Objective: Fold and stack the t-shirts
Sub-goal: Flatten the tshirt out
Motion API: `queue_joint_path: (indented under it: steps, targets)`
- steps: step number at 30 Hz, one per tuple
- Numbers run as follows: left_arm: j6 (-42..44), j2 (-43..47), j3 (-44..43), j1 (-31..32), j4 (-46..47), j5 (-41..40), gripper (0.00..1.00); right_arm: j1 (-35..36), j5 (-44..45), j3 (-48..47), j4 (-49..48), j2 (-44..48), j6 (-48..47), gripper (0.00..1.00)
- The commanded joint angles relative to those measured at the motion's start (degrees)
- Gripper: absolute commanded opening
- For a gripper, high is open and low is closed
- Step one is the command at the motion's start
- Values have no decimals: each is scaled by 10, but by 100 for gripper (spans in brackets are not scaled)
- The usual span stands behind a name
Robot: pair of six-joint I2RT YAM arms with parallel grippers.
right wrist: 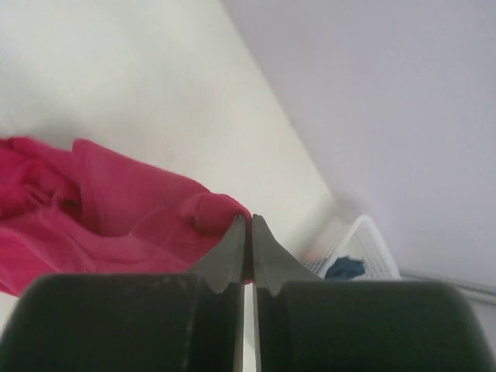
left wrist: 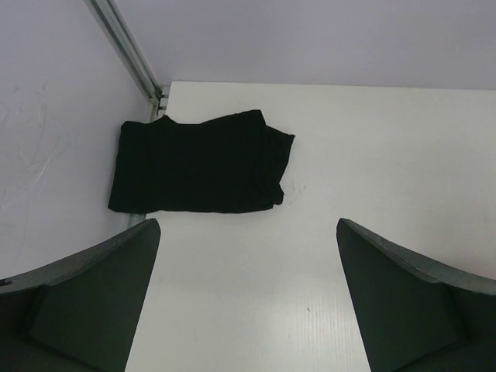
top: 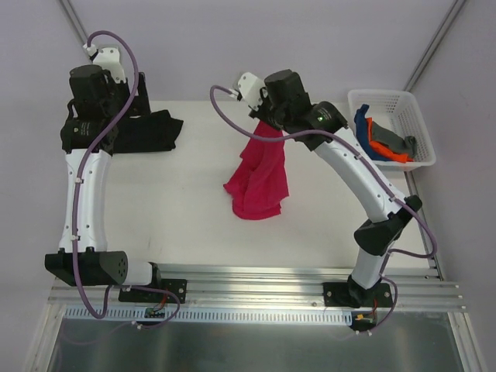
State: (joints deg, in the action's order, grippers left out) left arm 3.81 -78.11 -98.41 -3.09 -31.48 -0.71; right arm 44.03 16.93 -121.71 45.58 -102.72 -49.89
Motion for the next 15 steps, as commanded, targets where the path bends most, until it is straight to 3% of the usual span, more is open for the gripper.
queue_joint_path:
  steps: [1, 6, 10, 15]
  targets:
    - [1, 1, 3, -6, 19, -30, 99, 7, -13, -103, 13, -41, -18, 1]
    - [-62, 30, 30, -54, 18, -85, 99, 39, -52, -110, -8, -101, 3, 1]
    - [-78, 59, 72, -70, 19, -86, 99, 97, -82, -219, -8, -139, 15, 1]
    - [-79, 50, 66, -74, 19, -77, 99, 103, -98, -161, -73, -57, 37, 0]
